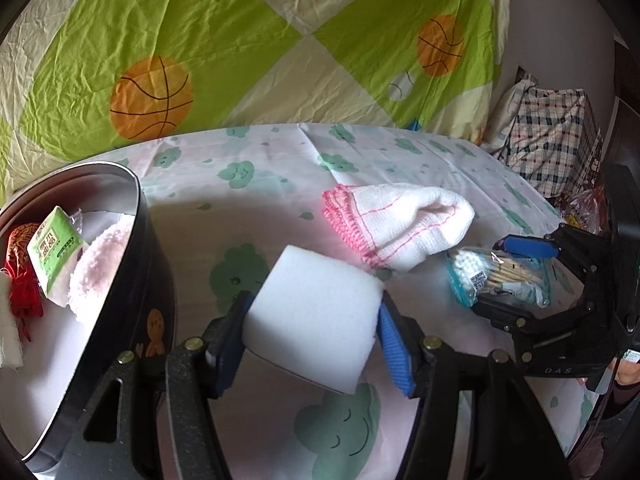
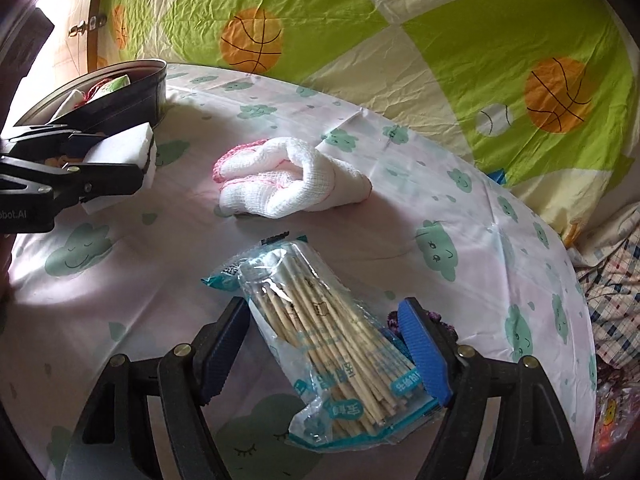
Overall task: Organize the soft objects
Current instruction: 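Lift the white sponge with the left gripper while the right gripper grasps and lifts the swab bag, then carry the sponge over the tin with the left gripper while the right gripper carries the swab bag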
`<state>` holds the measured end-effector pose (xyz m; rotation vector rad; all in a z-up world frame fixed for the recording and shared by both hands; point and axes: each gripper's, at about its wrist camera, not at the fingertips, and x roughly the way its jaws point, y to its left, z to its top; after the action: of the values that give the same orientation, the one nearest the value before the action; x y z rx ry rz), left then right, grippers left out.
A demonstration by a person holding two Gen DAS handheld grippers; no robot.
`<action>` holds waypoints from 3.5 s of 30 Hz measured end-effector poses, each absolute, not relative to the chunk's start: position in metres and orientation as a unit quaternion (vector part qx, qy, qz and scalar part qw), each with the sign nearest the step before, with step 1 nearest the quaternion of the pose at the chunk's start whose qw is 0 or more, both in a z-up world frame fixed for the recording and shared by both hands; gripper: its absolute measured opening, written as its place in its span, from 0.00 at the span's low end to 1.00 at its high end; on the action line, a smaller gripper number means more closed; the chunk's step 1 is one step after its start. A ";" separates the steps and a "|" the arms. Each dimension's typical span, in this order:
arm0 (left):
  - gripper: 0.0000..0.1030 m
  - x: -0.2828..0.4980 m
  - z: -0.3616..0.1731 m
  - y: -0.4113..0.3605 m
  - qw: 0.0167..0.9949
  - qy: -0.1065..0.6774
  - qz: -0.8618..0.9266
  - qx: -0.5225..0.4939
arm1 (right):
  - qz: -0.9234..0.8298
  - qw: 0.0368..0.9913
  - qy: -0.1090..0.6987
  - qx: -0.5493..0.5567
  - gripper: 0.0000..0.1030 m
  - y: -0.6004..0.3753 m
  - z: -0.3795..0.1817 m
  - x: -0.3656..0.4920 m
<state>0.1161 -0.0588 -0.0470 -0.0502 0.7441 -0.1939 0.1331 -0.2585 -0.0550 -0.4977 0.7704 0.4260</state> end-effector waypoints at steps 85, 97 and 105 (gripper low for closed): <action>0.58 0.033 -0.013 0.001 0.982 0.157 0.029 -0.103 | 0.182 0.969 0.156 0.051 0.35 -0.244 0.004 0.068; 0.59 0.023 -0.012 0.010 0.983 0.147 0.042 -0.101 | 0.204 0.965 0.159 0.051 0.35 -0.224 0.002 0.067; 0.58 0.019 -0.012 0.024 0.982 0.146 0.051 -0.108 | 0.218 0.962 0.160 0.042 0.35 -0.207 0.002 0.064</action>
<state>0.0185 0.0241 -0.0116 -0.2166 0.2932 0.1020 0.0640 -0.2069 0.0016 0.0857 0.3244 0.4421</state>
